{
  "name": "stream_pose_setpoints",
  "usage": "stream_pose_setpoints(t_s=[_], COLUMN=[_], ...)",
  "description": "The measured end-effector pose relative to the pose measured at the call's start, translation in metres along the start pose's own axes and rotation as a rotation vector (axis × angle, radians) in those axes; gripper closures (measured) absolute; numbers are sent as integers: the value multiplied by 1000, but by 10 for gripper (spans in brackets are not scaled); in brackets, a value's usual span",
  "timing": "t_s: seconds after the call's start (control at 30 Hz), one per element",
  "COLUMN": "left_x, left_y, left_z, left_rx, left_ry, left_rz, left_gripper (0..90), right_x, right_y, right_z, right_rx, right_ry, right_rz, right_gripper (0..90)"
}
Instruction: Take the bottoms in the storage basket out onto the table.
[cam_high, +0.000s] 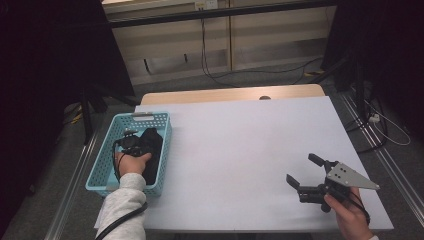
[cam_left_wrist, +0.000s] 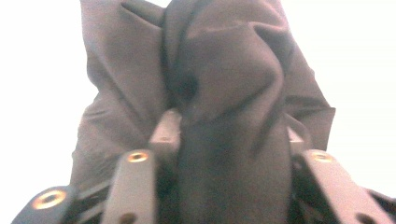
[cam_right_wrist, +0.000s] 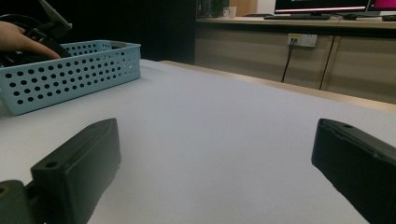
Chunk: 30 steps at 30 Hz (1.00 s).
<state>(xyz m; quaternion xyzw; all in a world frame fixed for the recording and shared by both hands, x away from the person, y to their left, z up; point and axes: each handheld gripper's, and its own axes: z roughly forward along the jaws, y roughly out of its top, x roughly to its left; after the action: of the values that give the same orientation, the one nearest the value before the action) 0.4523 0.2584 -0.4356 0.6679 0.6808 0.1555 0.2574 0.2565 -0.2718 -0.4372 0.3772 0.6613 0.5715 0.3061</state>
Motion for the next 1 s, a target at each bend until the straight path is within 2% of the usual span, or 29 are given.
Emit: stream_pose_setpoints(t_s=[0.23,0.33,0.37,0.43,0.5,0.53,0.6,0.7,0.87,0.9,0.93,1.0], left_x=[1,4,5,8,11,11,11,9,1,-3,-3,-8], left_y=[5,7,7,10,11,12,16,23,36,41,41,46], left_z=[-1,-5,-7,-11,-12,-15,-20,-29,-49,-57,-57,-64], left_rx=[11,-29,-41,-54,-64,-75,-101,-140,-226,-263,-263,-296], left_ry=[-14,-28,-41,-80,-85,-89,-92,-120,-169,-193,-193,-219], left_rz=[-2,-6,-19,-36,-32,-38,-25,-7,-6,-1,-1,3], left_gripper=[691,742,751,753,754,755,757,758,758,758,758,758], right_x=[0,-1,-1,-1,-1,-2,-2,-1,-1,-1,-1,-1], right_y=[0,0,0,0,0,0,0,0,0,0,0,0], right_z=[0,0,0,0,0,0,0,0,1,1,1,1], right_rx=[1,-1,-3,-5,-3,-2,-2,-2,1,-2,-2,0], right_ry=[-2,-7,-4,-3,-5,-5,-5,-5,-7,-6,-6,-7], right_rz=[1,3,8,8,10,7,7,6,2,2,2,-1], right_gripper=[2,2,2,2,2,2,2,2,2,2,2,2])
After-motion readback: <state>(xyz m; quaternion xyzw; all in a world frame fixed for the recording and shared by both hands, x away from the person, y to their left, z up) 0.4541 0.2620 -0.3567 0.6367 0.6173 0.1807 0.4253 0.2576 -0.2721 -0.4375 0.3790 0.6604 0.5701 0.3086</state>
